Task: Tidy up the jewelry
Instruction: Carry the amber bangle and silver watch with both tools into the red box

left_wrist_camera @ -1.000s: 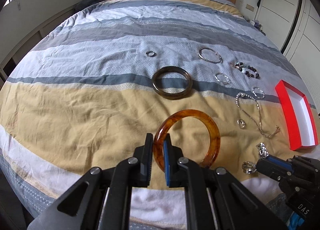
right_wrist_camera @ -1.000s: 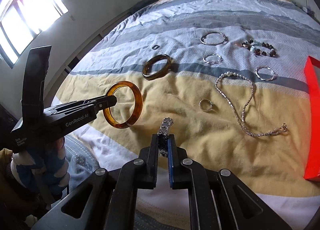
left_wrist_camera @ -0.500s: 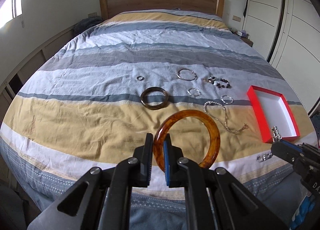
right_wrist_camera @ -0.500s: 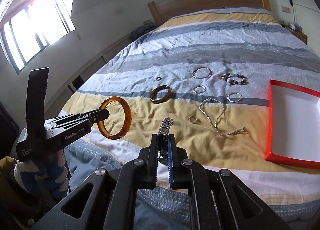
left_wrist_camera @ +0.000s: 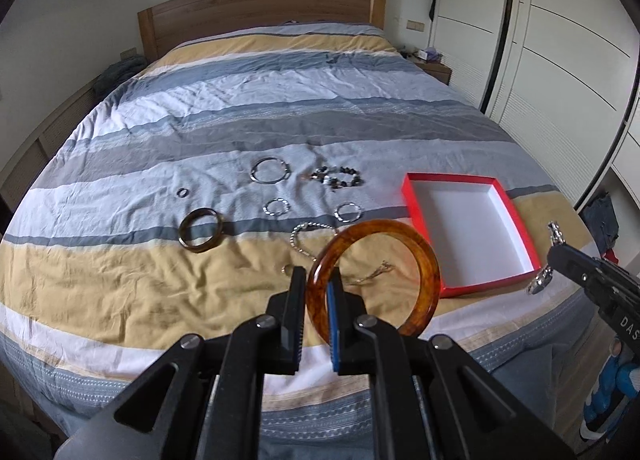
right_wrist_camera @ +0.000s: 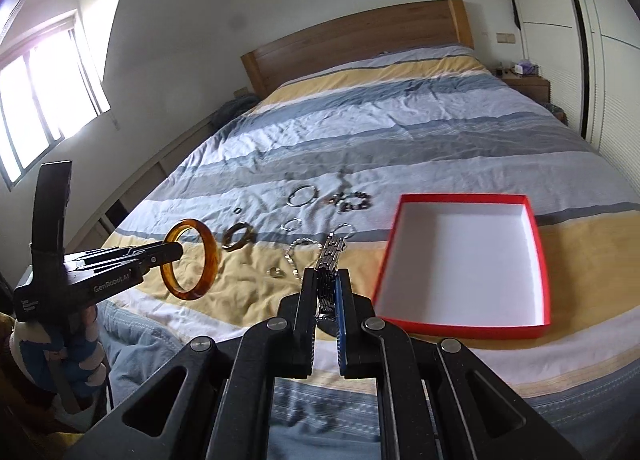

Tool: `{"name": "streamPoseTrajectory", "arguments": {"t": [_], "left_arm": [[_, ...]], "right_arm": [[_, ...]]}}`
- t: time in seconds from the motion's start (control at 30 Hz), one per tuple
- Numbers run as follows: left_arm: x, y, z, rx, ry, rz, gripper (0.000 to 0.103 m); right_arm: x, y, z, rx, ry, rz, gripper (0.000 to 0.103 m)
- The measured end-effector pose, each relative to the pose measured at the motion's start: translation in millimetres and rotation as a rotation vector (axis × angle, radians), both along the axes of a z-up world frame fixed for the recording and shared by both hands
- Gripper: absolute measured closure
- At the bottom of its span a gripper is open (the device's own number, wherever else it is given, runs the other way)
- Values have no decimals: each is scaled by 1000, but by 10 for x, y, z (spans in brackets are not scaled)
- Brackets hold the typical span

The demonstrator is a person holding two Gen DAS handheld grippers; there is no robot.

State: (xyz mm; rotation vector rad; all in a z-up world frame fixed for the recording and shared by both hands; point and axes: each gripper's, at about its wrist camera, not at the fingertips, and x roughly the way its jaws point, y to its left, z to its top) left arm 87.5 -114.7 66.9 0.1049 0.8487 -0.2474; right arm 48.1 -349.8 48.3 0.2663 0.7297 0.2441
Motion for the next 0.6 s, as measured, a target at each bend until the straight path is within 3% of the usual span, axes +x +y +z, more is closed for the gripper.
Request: {"name": "streamPoseTrajectory", "arguments": {"t": [0.3,0.6], "left_arm": [[384,-962,-324,38,56,-133,94],[824,-1680,-998,130,122,-213,94]], "right_arm": [[368,-703,-248,-61,65,-74,94],[811,-1086,-886,-91,202,-103,94]]}}
